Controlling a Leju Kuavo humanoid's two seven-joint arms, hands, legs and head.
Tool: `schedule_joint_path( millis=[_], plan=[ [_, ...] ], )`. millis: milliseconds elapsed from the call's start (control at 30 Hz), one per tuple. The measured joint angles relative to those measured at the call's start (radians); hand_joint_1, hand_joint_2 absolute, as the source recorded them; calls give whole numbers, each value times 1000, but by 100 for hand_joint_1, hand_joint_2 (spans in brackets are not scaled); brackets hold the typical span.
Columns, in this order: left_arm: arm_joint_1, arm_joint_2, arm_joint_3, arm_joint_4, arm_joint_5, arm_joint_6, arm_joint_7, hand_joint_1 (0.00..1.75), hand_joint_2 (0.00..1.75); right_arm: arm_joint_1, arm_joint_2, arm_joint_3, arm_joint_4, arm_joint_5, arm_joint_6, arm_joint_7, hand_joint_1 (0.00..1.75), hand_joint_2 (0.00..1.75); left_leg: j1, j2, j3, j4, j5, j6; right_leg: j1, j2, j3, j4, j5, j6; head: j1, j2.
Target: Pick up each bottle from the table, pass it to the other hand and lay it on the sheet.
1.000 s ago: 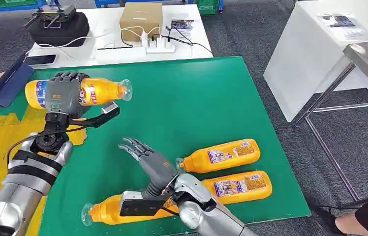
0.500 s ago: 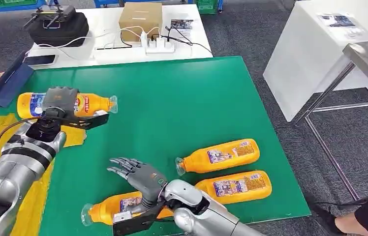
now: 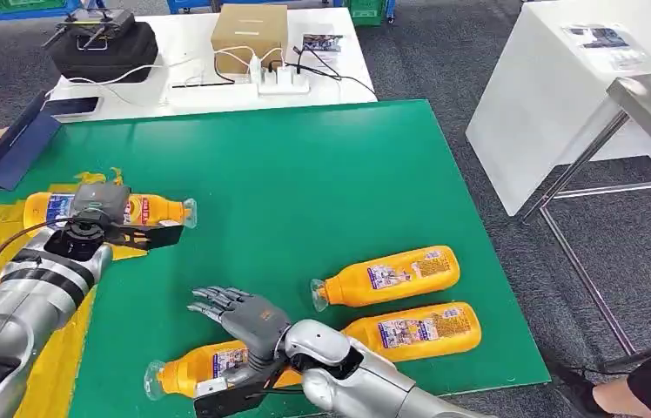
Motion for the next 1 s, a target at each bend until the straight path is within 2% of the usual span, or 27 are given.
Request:
schedule_joint_path(
  millis=[467,700,767,867,1000],
  plan=[
    [3,0,2,11,24,26,26,0,175,-29,7,34,14,0,20,34,0,175,0,0,0,0,0,0,0,0,0,0,0,0,0,0],
    [5,-6,18,13,43,74,14,0,175,-26,3,38,-9,-95,80,11,0,175,0,0,0,0,0,0,0,0,0,0,0,0,0,0],
    [9,-11,25,12,60,117,9,0,175,-24,-1,39,-24,-110,89,9,0,175,0,0,0,0,0,0,0,0,0,0,0,0,0,0],
    [25,-16,52,0,88,262,11,0,175,-13,-17,47,-64,-121,91,-1,0,175,0,0,0,0,0,0,0,0,0,0,0,0,0,0],
    [36,-19,73,-8,93,302,12,0,175,-4,-35,58,-98,-126,92,-5,0,175,0,0,0,0,0,0,0,0,0,0,0,0,0,0]
  ],
)
